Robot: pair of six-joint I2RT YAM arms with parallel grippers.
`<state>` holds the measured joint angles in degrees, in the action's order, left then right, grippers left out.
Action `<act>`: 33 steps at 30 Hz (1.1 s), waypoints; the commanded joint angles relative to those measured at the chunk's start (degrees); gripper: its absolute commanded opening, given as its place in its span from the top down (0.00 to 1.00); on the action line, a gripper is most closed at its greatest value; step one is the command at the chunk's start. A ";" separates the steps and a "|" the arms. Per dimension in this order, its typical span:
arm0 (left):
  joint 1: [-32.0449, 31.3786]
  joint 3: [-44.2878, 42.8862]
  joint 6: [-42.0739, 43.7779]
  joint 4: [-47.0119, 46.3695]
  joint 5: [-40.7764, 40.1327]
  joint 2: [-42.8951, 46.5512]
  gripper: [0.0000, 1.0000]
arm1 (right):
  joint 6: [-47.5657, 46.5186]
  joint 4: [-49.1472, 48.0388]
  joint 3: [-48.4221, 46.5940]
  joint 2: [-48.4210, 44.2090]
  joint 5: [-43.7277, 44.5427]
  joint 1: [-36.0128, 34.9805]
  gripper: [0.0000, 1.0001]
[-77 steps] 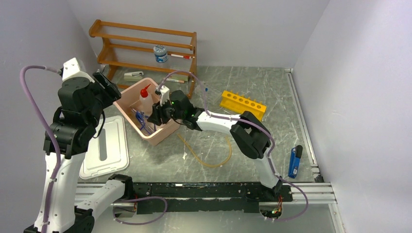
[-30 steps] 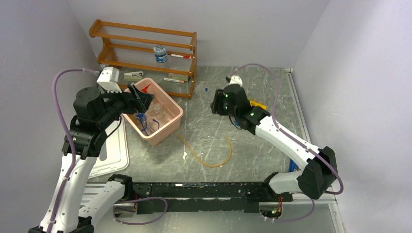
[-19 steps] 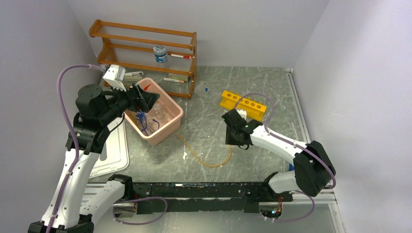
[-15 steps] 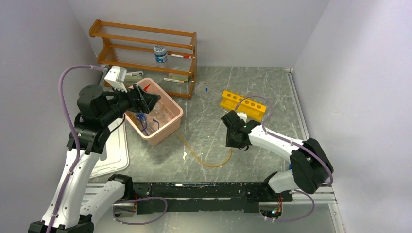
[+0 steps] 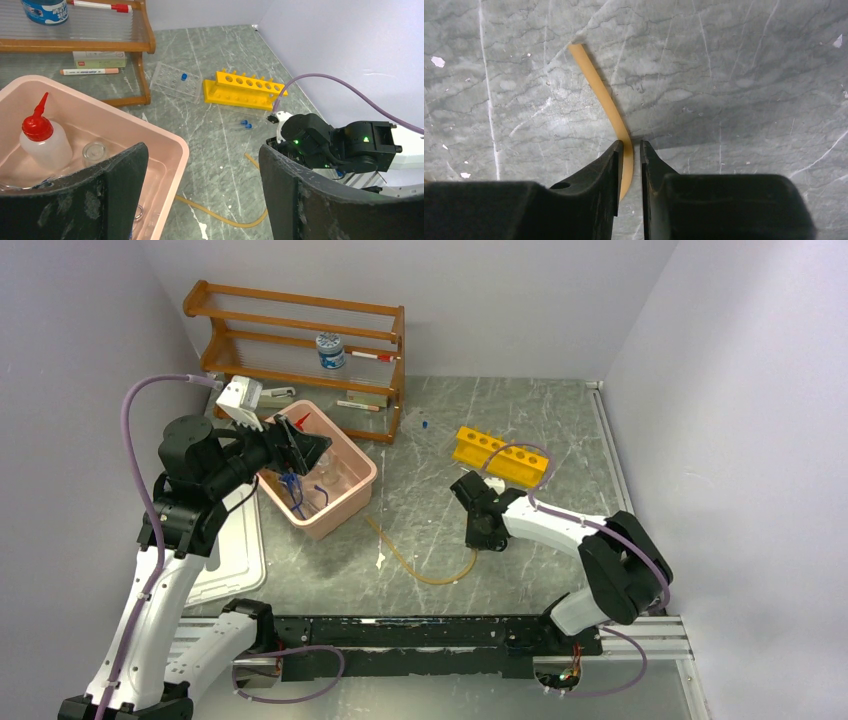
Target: Organize the chemistry lab equipment
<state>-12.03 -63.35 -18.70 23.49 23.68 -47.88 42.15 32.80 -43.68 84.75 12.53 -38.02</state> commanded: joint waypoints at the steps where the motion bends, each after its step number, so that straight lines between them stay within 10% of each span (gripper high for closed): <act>1: -0.27 -0.04 -0.01 -1.81 1.83 0.07 0.16 | -1.32 -1.38 1.94 3.21 -1.17 0.06 0.79; 7: -0.27 0.51 -0.91 -3.32 3.46 -0.62 0.15 | -3.50 -3.53 2.35 6.12 -1.48 0.10 1.00; 23: -4.37 7.87 -7.93 -15.98 10.90 -3.15 0.17 | -12.16 -4.27 -13.70 -16.36 2.80 0.20 1.00; 33: -19.91 15.23 -9.02 -29.36 5.06 -8.76 0.18 | -15.23 -15.18 -19.39 -23.19 -8.16 0.23 1.00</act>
<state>-26.70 -50.41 -26.83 3.49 31.07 -54.13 29.02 24.12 -61.49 63.35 10.07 -37.93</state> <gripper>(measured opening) 0.830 0.009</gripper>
